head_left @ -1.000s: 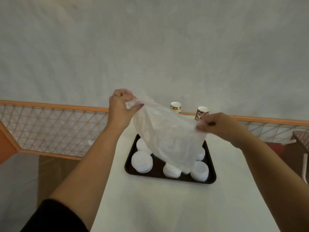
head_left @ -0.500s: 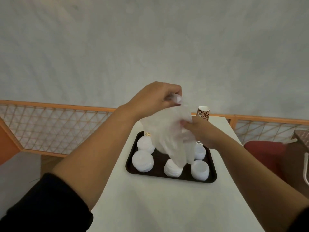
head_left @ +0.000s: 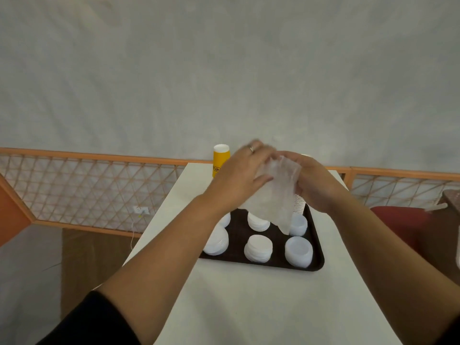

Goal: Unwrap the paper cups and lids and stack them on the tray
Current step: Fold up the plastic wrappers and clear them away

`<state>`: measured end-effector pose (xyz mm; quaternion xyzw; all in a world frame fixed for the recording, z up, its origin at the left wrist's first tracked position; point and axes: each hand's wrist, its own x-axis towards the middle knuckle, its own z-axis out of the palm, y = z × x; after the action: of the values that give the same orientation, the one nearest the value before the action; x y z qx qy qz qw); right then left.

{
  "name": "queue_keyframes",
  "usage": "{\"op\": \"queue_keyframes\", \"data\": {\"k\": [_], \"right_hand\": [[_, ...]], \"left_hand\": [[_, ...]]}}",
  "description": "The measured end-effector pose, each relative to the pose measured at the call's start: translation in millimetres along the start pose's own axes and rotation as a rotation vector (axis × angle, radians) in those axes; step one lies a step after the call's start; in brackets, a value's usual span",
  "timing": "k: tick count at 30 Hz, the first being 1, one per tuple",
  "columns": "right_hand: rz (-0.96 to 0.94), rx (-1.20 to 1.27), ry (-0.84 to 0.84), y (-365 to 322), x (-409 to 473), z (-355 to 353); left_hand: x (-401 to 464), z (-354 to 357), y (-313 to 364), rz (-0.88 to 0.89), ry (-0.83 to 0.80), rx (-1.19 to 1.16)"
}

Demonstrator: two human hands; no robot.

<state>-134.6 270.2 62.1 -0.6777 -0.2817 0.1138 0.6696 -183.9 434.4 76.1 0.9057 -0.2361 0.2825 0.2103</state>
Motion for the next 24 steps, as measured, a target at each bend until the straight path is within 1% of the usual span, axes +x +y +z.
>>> {"op": "queue_keyframes", "data": {"k": [1, 2, 3, 4, 5, 6, 7, 8, 9, 10, 12, 14, 16, 17, 19, 20, 22, 24], "right_hand": [[-0.005, -0.028, -0.035, -2, -1, -1], [-0.014, -0.047, -0.068, -5, -2, -1], [-0.028, -0.067, -0.084, -7, -2, 0], [-0.048, -0.083, -0.080, -10, -3, 1], [-0.075, -0.092, -0.032, -11, -3, 2], [-0.094, -0.059, 0.044, -12, -3, 2], [-0.104, 0.006, 0.136, -10, -3, 1], [-0.099, 0.089, 0.219, -6, -3, -2], [-0.066, 0.163, 0.267, 0, -4, -6], [0.005, 0.218, 0.273, 6, -5, -8], [0.164, 0.257, 0.183, 13, -9, -4], [0.223, 0.294, 0.124, 17, -11, 1], [0.199, 0.379, 0.124, 14, -11, 4], [0.166, 0.412, 0.139, 14, -9, 3], [0.116, 0.463, 0.204, 11, -6, -1], [0.081, 0.492, 0.237, 8, -5, -4], [-0.029, 0.511, 0.224, 2, -4, -9], [-0.115, 0.424, 0.113, -7, -9, -7]], "left_hand": [[4, -3, -2, -0.006, 0.041, 0.060], [9, -7, -5, -0.045, -0.009, 0.105], [12, -11, -7, -0.107, -0.105, 0.106], [15, -14, -7, -0.164, -0.197, 0.060], [17, -15, -10, -0.220, -0.271, 0.002], [19, -13, -12, -0.257, -0.260, -0.060], [18, -10, -15, -0.313, -0.199, -0.146], [17, -7, -17, -0.389, -0.106, -0.256], [16, -3, -18, -0.470, 0.003, -0.393], [14, 0, -17, -0.544, 0.102, -0.544], [13, 6, -13, -0.672, 0.227, -0.787], [13, 12, -11, -0.745, 0.233, -0.932], [14, 12, -8, -0.803, 0.152, -1.049], [14, 10, -9, -0.819, 0.076, -1.114], [14, 7, -10, -0.797, -0.088, -1.219], [14, 5, -11, -0.768, -0.129, -1.256], [15, 5, -12, -0.698, -0.112, -1.324], [16, 6, -12, -0.643, -0.061, -1.330]]}}
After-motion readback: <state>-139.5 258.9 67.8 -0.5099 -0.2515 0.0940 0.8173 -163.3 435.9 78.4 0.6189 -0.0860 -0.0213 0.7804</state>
